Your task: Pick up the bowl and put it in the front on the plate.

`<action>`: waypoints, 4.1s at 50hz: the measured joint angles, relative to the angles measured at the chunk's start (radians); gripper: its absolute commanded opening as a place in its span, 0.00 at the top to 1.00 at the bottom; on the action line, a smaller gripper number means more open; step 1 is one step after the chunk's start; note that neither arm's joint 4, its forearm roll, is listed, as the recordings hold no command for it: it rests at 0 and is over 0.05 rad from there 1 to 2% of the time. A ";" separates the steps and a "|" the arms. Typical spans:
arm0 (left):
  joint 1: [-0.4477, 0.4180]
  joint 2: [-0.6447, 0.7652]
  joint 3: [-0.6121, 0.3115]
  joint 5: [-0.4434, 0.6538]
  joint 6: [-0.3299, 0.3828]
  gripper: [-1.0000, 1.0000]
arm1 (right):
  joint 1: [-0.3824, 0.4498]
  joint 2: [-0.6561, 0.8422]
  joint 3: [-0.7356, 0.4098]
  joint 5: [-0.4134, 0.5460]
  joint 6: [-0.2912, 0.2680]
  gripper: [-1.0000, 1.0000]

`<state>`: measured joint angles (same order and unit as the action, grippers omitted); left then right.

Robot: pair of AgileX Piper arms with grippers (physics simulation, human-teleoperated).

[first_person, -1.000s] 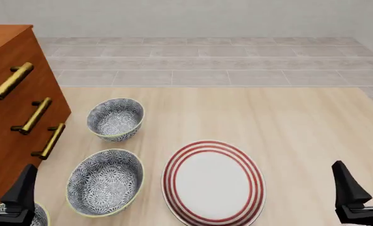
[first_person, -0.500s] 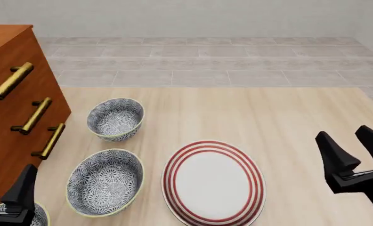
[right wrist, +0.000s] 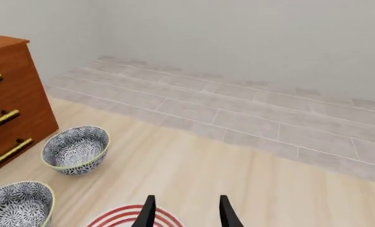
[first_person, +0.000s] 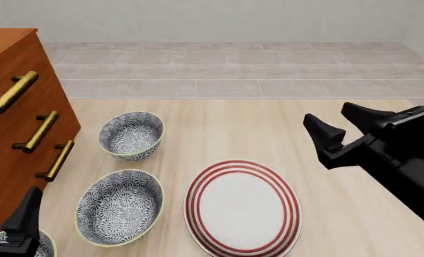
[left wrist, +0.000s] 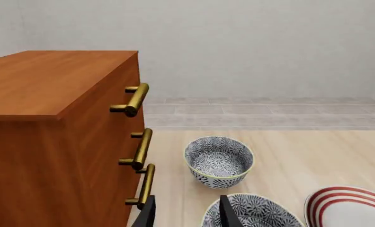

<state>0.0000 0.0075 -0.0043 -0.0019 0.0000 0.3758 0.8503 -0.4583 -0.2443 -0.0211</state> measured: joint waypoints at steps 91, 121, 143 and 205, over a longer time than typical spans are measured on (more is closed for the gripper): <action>0.000 0.000 0.000 0.000 0.000 0.00 | 0.336 0.943 -0.924 0.453 0.233 0.00; 0.000 0.000 0.000 0.000 0.000 0.00 | 0.338 1.127 -1.098 0.442 0.374 0.00; 0.000 0.000 0.000 0.000 0.000 0.00 | 0.317 1.276 -1.259 0.461 0.438 0.00; 0.000 0.000 0.000 0.000 0.000 0.00 | 0.346 1.582 -1.581 0.540 0.499 0.00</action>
<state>0.0000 0.0075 -0.0043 -0.0019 0.0000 0.7218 2.4327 -2.0394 0.2958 0.4780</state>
